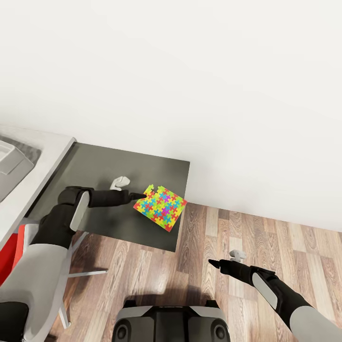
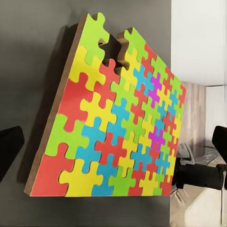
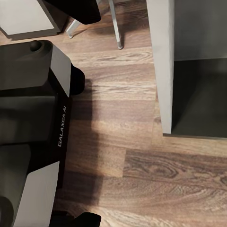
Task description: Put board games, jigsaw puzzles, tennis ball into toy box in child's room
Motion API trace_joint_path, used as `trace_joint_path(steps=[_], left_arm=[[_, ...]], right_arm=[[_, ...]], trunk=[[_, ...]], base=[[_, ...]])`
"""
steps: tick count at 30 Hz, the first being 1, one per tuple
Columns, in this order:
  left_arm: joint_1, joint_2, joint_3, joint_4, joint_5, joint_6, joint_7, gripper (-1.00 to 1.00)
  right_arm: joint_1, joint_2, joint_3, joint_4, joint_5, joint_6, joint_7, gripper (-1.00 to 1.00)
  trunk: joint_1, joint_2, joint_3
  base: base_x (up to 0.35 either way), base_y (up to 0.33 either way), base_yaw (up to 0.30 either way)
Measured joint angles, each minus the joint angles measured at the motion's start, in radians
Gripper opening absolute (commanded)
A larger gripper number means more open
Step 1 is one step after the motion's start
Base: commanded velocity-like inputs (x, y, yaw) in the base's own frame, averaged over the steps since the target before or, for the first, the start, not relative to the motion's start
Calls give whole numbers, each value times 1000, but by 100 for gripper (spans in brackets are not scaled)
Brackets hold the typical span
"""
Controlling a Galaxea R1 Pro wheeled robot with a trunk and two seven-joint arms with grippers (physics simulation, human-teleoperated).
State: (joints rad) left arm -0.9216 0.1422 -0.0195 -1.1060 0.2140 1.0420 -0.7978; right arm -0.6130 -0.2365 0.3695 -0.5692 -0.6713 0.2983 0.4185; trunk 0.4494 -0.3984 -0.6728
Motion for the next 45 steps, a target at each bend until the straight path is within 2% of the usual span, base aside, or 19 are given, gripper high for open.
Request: trace_joint_path(steps=[7, 24, 31, 37, 45], left_arm=[[0, -3, -1, 0, -1, 0, -29, 100], [0, -4, -1, 0, -1, 0, -37, 100], [0, -7, -34, 0, -1, 0, -50, 100], [0, -8, -41, 0, -1, 0, -81, 100], [0, -8, -42, 0, -1, 0, -87, 100]], right_arm=[[0, 0, 0, 0, 0, 0, 1, 100], [0, 0, -1, 0, 0, 0, 2, 100], [0, 0, -1, 0, 0, 0, 2, 100], [0, 0, -1, 0, 0, 0, 3, 100], [0, 0, -1, 0, 1, 0, 2, 100]], trunk=[[0, 0, 0], [0, 0, 0], [0, 0, 0], [0, 0, 0], [0, 0, 0]], base=[[0, 0, 0], [0, 0, 0], [0, 0, 0], [0, 0, 0], [0, 0, 0]])
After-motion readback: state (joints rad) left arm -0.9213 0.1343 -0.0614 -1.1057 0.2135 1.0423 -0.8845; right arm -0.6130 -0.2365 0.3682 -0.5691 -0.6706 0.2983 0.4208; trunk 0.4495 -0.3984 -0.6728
